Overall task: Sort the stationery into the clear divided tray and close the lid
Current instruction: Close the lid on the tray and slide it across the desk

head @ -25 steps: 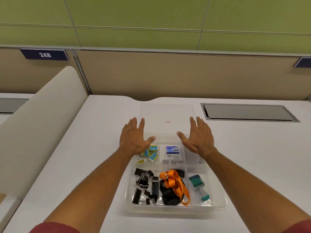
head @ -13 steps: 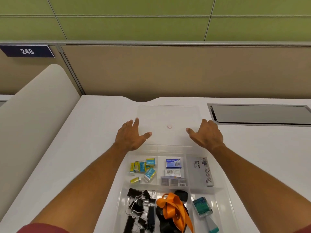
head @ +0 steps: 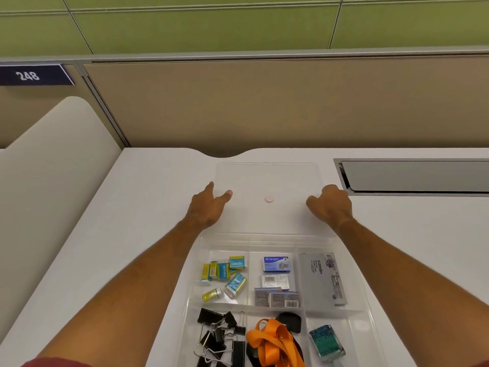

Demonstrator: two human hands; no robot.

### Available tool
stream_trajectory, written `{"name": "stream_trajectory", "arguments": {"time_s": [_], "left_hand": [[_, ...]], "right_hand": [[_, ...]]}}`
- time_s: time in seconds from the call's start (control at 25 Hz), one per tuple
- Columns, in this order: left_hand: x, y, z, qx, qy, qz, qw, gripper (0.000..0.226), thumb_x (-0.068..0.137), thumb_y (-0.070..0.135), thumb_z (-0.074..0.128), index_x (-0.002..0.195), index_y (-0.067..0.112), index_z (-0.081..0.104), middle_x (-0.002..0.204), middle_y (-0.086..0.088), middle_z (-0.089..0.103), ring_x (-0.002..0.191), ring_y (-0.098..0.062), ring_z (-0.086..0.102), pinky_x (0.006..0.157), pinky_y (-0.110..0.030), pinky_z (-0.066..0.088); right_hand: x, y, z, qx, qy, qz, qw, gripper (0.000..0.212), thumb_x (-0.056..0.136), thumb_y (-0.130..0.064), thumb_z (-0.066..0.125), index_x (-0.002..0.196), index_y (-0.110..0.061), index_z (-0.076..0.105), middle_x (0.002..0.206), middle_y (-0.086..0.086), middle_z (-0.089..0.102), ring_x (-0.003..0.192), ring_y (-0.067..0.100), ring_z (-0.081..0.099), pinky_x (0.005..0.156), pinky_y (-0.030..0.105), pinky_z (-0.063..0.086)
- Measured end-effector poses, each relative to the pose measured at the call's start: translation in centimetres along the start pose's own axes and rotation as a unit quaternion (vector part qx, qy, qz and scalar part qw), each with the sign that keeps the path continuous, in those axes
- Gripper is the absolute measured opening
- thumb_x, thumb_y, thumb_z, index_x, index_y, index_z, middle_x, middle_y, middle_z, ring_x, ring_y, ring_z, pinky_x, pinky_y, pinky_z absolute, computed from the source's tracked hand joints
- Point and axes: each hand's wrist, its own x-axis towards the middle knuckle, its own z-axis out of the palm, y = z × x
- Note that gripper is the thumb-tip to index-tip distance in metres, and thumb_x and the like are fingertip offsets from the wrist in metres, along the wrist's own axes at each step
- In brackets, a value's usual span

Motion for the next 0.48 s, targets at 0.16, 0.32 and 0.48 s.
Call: {"name": "stream_trajectory", "arguments": {"time_s": [0.16,0.32,0.48], "left_hand": [[0.2,0.5,-0.3,-0.081,0.037,-0.039,0.995,0.061,0.1,0.048,0.034,0.151,0.016,0.023,0.158,-0.01,0.024,0.144,-0.033,0.023,0.116,-0.045,0.022],[0.2,0.9,-0.9,-0.127,0.055,-0.033,0.99,0.059,0.1,0.048,0.035,0.149,0.014,0.029,0.156,-0.01,0.029,0.142,-0.032,0.03,0.114,-0.043,0.026],[-0.4,1.6,-2.5,-0.21,0.088,-0.02,0.973,0.06,0.095,0.053,0.041,0.139,0.011,0.046,0.147,-0.012,0.045,0.132,-0.032,0.044,0.112,-0.047,0.035]], "right_hand": [[0.3,0.1,-0.7,0.096,0.009,0.033,0.995,0.034,0.073,-0.005,0.054,0.056,-0.012,0.026,0.054,0.001,0.029,0.049,0.015,0.025,0.048,0.024,0.021],[0.1,0.1,-1.3,0.127,0.048,0.034,0.99,0.026,0.075,-0.006,0.057,0.091,0.014,0.058,0.103,0.029,0.062,0.087,0.04,0.063,0.075,0.043,0.055],[-0.4,-0.7,-2.6,0.17,0.077,0.024,0.982,0.049,0.078,-0.008,0.056,0.124,0.01,0.051,0.131,0.026,0.054,0.119,0.044,0.052,0.098,0.052,0.048]]}}
